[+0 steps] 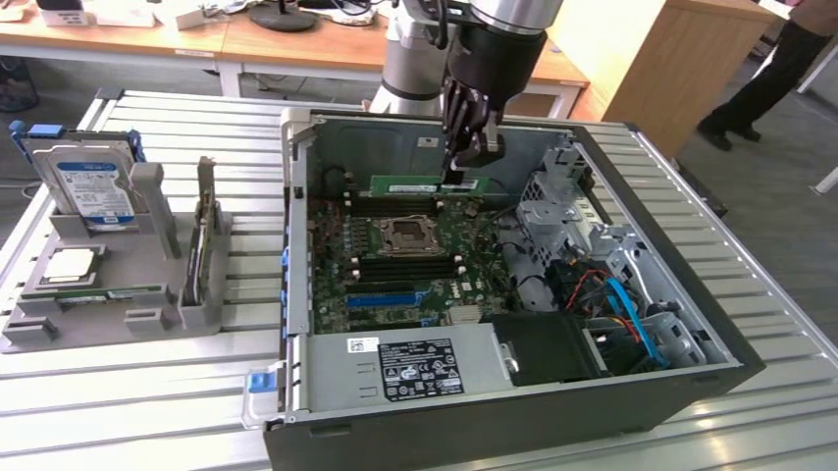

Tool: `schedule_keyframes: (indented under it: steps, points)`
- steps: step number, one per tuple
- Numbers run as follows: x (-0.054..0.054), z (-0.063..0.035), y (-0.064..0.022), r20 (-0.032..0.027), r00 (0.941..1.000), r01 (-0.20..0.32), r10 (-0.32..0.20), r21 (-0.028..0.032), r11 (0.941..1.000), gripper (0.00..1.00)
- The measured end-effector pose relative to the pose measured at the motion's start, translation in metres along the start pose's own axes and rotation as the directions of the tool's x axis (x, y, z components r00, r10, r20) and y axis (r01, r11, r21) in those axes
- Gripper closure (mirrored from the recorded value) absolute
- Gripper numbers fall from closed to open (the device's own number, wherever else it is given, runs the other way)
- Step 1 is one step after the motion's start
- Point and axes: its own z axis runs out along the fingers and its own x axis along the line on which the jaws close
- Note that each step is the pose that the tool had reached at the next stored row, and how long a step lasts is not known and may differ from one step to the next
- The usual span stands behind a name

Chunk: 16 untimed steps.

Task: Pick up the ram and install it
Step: 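Pick up the ram and move it above insertion slot, then insert the ram into the slot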

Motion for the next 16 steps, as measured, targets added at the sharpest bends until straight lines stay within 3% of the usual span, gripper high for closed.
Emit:
schedule_keyframes:
  steps: [16]
  points:
    - [0.0001, 0.0038, -0.0001, 0.0001, 1.0000, 0.000, 0.000, 0.0000, 1.0000, 0.88]
